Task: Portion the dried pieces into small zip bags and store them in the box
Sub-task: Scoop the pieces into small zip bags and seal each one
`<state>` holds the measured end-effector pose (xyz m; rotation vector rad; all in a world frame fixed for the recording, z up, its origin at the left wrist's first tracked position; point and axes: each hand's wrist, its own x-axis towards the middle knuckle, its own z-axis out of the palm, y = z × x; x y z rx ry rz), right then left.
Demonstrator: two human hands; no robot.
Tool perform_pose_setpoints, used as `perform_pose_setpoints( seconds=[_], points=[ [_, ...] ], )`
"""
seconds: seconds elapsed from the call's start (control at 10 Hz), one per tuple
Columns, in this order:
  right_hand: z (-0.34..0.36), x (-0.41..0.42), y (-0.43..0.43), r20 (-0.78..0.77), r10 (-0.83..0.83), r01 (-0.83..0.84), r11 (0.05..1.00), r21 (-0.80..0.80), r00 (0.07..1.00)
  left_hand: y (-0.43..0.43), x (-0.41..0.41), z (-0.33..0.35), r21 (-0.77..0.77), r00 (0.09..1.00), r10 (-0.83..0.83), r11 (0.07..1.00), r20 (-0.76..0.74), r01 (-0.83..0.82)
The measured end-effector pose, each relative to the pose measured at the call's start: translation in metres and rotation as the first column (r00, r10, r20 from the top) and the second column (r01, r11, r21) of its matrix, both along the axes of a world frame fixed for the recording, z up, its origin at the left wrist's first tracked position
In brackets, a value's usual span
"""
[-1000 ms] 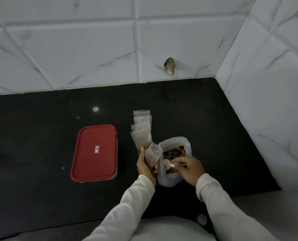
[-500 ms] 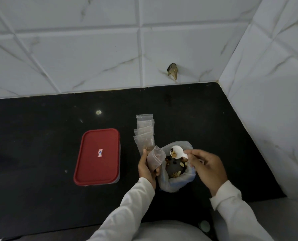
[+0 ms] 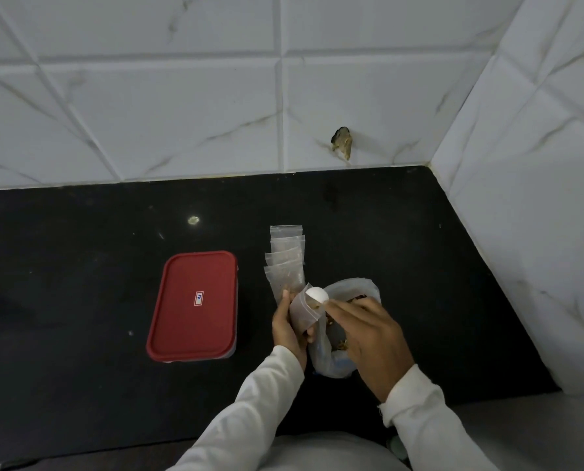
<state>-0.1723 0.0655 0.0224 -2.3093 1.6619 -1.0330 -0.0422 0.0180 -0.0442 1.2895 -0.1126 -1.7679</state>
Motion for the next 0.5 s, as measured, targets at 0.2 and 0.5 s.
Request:
perform_pose_setpoints(
  seconds=[0.2, 0.5],
  points=[
    [-0.008, -0.005, 0.0, -0.108, 0.042, -0.056, 0.99, -0.126, 0.993, 0.001, 0.001, 0.001, -0.016, 0.999, -0.018, 1.0, -0.026, 0.018],
    [-0.033, -0.043, 0.012, 0.243, -0.401, 0.329, 0.899, 0.288, 0.883, 0.0, 0.004, 0.001, -0.067, 0.997, -0.05, 0.997, -0.062, 0.046]
  ],
)
